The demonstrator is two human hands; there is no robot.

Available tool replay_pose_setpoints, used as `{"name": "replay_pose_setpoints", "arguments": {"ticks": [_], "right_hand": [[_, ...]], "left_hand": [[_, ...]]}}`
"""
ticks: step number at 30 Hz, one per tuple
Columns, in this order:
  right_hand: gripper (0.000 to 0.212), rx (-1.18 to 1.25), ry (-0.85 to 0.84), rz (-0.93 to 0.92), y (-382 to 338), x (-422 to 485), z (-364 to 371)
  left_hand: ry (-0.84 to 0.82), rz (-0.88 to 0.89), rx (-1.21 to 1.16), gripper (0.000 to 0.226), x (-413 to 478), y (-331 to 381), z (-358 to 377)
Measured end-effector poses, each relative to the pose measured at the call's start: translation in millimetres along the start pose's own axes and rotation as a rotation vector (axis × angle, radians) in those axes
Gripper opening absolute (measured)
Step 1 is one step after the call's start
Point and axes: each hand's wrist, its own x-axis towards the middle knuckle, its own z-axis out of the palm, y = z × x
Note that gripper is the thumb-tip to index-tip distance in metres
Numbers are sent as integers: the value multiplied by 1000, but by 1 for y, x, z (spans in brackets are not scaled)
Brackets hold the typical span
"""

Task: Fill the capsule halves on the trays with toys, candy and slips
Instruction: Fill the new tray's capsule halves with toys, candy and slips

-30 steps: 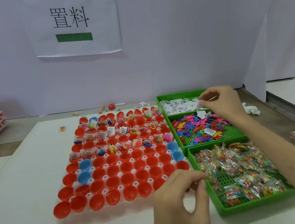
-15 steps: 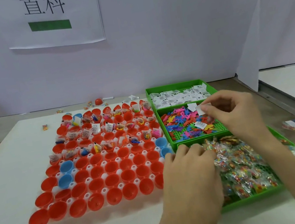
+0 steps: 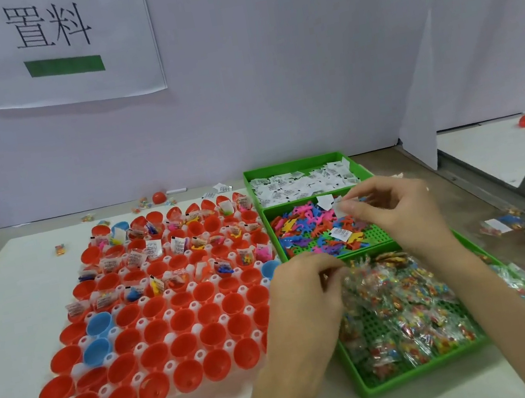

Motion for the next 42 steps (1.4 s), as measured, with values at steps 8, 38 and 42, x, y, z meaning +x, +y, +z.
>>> {"name": "replay_pose_setpoints", "arguments": {"ticks": [8, 38, 42], "right_hand": [[20, 360, -277, 82, -2, -1, -3], [8, -748, -374, 119, 8, 20, 32], [4, -802, -503, 199, 5, 28, 39]], "left_hand": [[91, -186, -516, 15, 5, -7, -16], [387, -304, -1004, 20, 12, -8, -42], [387, -326, -1011, 20, 13, -9, -44]]}}
